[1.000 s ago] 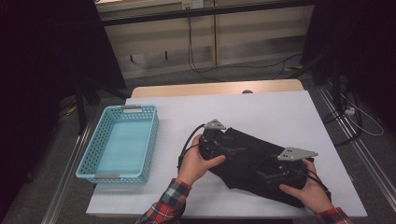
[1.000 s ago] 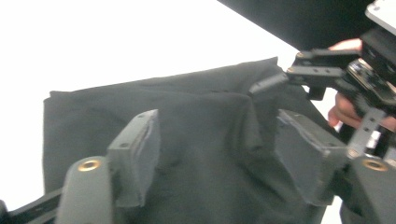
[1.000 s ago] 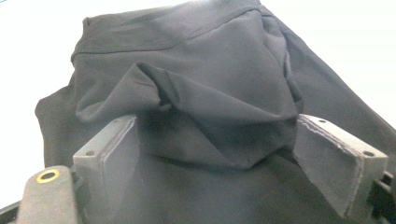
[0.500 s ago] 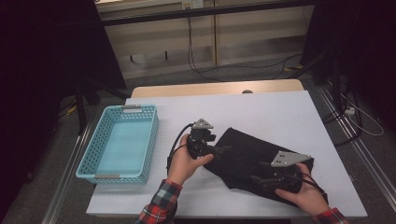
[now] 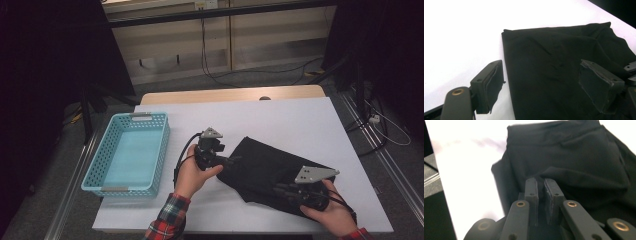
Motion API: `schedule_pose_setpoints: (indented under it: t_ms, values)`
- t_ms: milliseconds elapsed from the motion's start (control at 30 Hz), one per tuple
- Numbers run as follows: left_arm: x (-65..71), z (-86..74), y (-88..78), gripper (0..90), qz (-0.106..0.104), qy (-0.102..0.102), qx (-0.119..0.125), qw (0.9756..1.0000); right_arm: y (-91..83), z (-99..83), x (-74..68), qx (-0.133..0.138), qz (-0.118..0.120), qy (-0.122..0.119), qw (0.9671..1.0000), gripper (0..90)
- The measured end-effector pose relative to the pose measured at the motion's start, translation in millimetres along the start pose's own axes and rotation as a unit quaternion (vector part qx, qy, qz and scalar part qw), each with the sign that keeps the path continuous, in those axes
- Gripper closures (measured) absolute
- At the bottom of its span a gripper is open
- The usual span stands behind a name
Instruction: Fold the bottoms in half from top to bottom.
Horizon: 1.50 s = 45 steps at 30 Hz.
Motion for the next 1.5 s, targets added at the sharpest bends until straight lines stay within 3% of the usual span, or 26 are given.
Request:
schedule_pose_setpoints:
  t_ms: [100,233,267,300,500,700,800,833,867,967,1033,1167,1333,1500]
  values:
    - [-0.1,-0.3,-0.3,20.8,0.0,0.001,-0.004,1.0,-10.1,-5.2,1.9,-0.008,-0.01,0.002,0.9999,70.6]
    - [-0.1,0.9,-2.3,20.8,0.001,0.004,-0.004,1.0,-22.6,-1.7,12.9,0.016,-0.043,0.013,0.9989,53.8]
    - [0.0,1.7,-2.6,20.8,0.014,0.004,0.003,0.9999,-23.3,0.2,16.3,0.022,-0.052,0.017,0.9983,49.7]
    - [-1.0,2.3,-4.1,20.8,0.004,0.005,0.001,1.0,-23.2,3.7,22.0,0.029,-0.065,0.024,0.9972,48.8]
    - [-3.6,1.4,-7.0,20.1,0.009,0.009,0.009,0.9999,-0.5,17.2,51.3,0.035,-0.098,0.045,0.9936,42.3]
    - [-9.3,-4.1,-11.8,19.8,0.023,0.013,-0.003,0.9997,26.2,17.8,71.6,0.011,-0.109,0.063,0.9919,46.8]
    - [-11.9,-8.0,-12.8,19.7,0.027,0.013,-0.007,0.9995,33.9,18.9,76.1,0.004,-0.107,0.075,0.9914,52.9]
    - [-11.8,-8.5,-12.8,19.8,0.039,0.016,-0.004,0.9991,36.2,18.4,77.8,-0.001,-0.115,0.079,0.9902,55.2]
    - [-11.9,-8.7,-13.0,19.9,0.027,0.014,-0.002,0.9995,38.2,17.5,79.3,-0.006,-0.116,0.085,0.9897,58.1]
    - [-12.3,-8.8,-14.4,19.9,0.029,0.015,-0.002,0.9995,42.8,14.6,82.0,-0.014,-0.106,0.092,0.99,69.9]
    - [-12.7,-9.3,-15.4,19.9,0.029,0.015,-0.005,0.9994,44.0,14.4,81.1,-0.011,-0.089,0.098,0.9911,77.8]
    - [-13.3,-9.8,-14.9,20.0,0.031,0.016,-0.007,0.9994,45.4,13.1,81.5,-0.014,-0.088,0.107,0.9903,84.3]
    - [-11.2,-8.2,-14.4,20.0,0.029,0.017,-0.005,0.9994,41.7,16.1,82.0,-0.008,-0.084,0.104,0.9909,85.7]
    - [-12.4,-7.1,-14.1,19.9,0.03,0.016,-0.003,0.9994,29.6,26.2,80.2,0.018,-0.081,0.115,0.9899,85.8]
Point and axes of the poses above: each handheld gripper's, and its own axes: y roughly forward along the jaws, z roughly out of its top, x roughly to its right, the point moved 4 cm from there along y, roughly forward along the jaws, and after that the axes turned 7 degrees about x, right-handed, at the moved point
